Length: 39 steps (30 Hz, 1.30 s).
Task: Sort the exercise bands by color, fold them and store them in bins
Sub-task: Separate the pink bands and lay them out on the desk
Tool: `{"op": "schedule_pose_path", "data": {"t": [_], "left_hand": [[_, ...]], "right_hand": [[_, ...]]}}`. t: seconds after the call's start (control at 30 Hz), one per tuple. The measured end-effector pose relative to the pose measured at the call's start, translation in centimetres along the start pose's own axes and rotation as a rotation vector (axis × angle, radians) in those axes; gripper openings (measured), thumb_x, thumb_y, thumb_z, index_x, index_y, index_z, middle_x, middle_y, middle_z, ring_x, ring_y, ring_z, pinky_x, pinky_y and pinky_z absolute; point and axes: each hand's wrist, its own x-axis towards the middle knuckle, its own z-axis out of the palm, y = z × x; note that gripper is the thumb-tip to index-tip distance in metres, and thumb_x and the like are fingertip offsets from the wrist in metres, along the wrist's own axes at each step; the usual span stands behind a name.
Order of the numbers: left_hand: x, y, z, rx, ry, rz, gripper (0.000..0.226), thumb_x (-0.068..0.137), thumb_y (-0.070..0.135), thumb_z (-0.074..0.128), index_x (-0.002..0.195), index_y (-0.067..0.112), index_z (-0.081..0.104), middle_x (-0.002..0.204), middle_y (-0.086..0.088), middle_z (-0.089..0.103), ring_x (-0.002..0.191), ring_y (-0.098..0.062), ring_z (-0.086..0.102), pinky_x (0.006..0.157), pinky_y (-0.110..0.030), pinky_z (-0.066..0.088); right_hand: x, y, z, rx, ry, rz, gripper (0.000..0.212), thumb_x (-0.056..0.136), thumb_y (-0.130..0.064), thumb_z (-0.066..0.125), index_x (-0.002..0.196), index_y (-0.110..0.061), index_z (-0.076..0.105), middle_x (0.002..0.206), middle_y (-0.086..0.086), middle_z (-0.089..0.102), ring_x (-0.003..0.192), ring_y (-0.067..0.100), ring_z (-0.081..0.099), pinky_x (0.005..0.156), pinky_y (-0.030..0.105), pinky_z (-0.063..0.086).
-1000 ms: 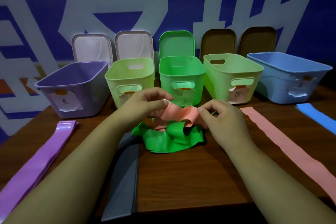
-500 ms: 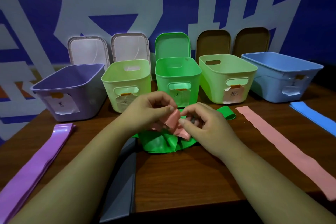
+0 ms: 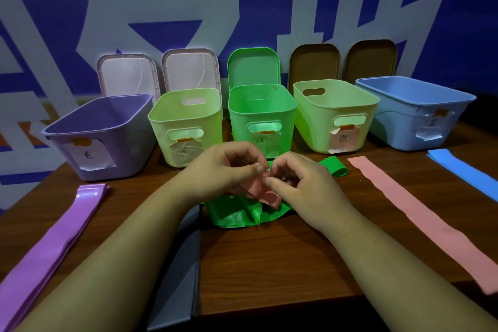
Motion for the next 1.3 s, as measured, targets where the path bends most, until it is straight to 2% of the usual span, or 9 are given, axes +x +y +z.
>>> {"op": "schedule_pose_path", "data": {"t": [0.23,0.37,0.57,0.7,0.9,1.07,1.13,1.2,1.3], "left_hand": [[-0.05,0.05,-0.08,-0.231,-0.062,-0.103,0.025,0.097,0.017,0.060,0.117,0.005,0.071,0.087,-0.008,0.072,0.071,-0.015,0.069,0.064,-0.023,0.054],[-0.06,0.17,-0.27,-0.350,-0.129,-0.119,0.029,0.102,-0.011,0.043,0.121,-0.009,0.064,0.097,-0.017,0.075,0.088,-0.026,0.077,0.077,-0.026,0.061],[-0.12,-0.01,-0.15,-0.188,-0.181,-0.059,0.025,0.099,0.002,0.066,0.125,-0.001,0.066,0.114,-0.028,0.072,0.104,-0.039,0.074,0.094,-0.046,0.061],[0.11,-0.39,-0.37,-0.072,-0.137,-0.058,0.019,0.096,0.011,0.074,0.113,0.005,0.069,0.105,-0.022,0.075,0.092,-0.034,0.074,0.084,-0.051,0.058],[0.06,-0.44,-0.50,-0.085,-0.100,0.002,0.018,0.098,0.019,0.072,0.106,0.006,0.062,0.110,-0.024,0.071,0.074,-0.025,0.060,0.060,-0.035,0.046],[0.16,-0.28,-0.64,-0.100,0.010,0.085,0.005,0.092,0.010,0.062,0.096,0.010,0.058,0.120,-0.018,0.070,0.114,-0.025,0.068,0.094,-0.042,0.055],[0.17,-0.39,-0.58,-0.124,0.016,0.088,0.006,0.094,0.009,0.061,0.097,0.006,0.056,0.101,-0.022,0.068,0.099,-0.023,0.069,0.084,-0.040,0.056],[0.12,-0.28,-0.50,-0.098,0.045,0.109,0.005,0.095,0.011,0.061,0.097,0.009,0.057,0.082,-0.006,0.056,0.077,-0.015,0.055,0.067,-0.027,0.047],[0.16,0.06,-0.50,-0.119,0.084,0.169,0.004,0.095,0.006,0.062,0.096,0.007,0.059,0.077,0.005,0.053,0.068,-0.010,0.050,0.060,-0.020,0.042]], "right_hand": [[0.08,-0.13,0.02,-0.046,0.017,0.007,0.018,0.093,-0.033,0.081,0.086,-0.032,0.065,0.092,-0.014,0.063,0.087,0.006,0.060,0.069,0.026,0.051],[0.08,-0.39,-0.05,-0.044,0.041,0.005,0.018,0.092,-0.030,0.082,0.085,-0.032,0.066,0.091,-0.014,0.059,0.086,0.007,0.058,0.067,0.015,0.045],[-0.01,-0.28,0.13,-0.041,0.025,0.021,0.017,0.091,-0.026,0.082,0.082,-0.030,0.067,0.091,-0.012,0.058,0.081,0.009,0.058,0.064,0.017,0.046],[0.05,-0.25,0.17,-0.027,0.039,0.032,0.016,0.090,-0.024,0.081,0.081,-0.029,0.069,0.089,-0.011,0.059,0.080,0.008,0.058,0.065,0.016,0.045],[-0.07,-0.45,-0.08,0.003,0.026,-0.010,0.023,0.091,-0.021,0.079,0.078,-0.027,0.061,0.092,-0.009,0.056,0.083,0.012,0.057,0.067,0.022,0.047],[-0.32,-0.79,-0.37,0.172,-0.021,-0.025,0.023,0.093,-0.012,0.073,0.079,-0.021,0.058,0.087,-0.002,0.063,0.083,0.016,0.062,0.068,0.037,0.051],[-0.49,-0.73,-0.32,0.247,-0.043,0.020,0.021,0.096,-0.011,0.073,0.082,-0.018,0.058,0.076,0.000,0.062,0.071,0.010,0.057,0.063,0.031,0.047],[-0.51,-0.77,-0.38,0.273,-0.048,0.047,0.019,0.096,-0.012,0.073,0.085,-0.016,0.059,0.069,-0.004,0.061,0.064,0.006,0.054,0.060,0.025,0.044],[-0.45,-0.80,-0.45,0.268,-0.065,0.077,0.011,0.099,-0.021,0.072,0.092,-0.020,0.063,0.073,-0.002,0.064,0.065,0.011,0.058,0.060,0.031,0.047]]}}
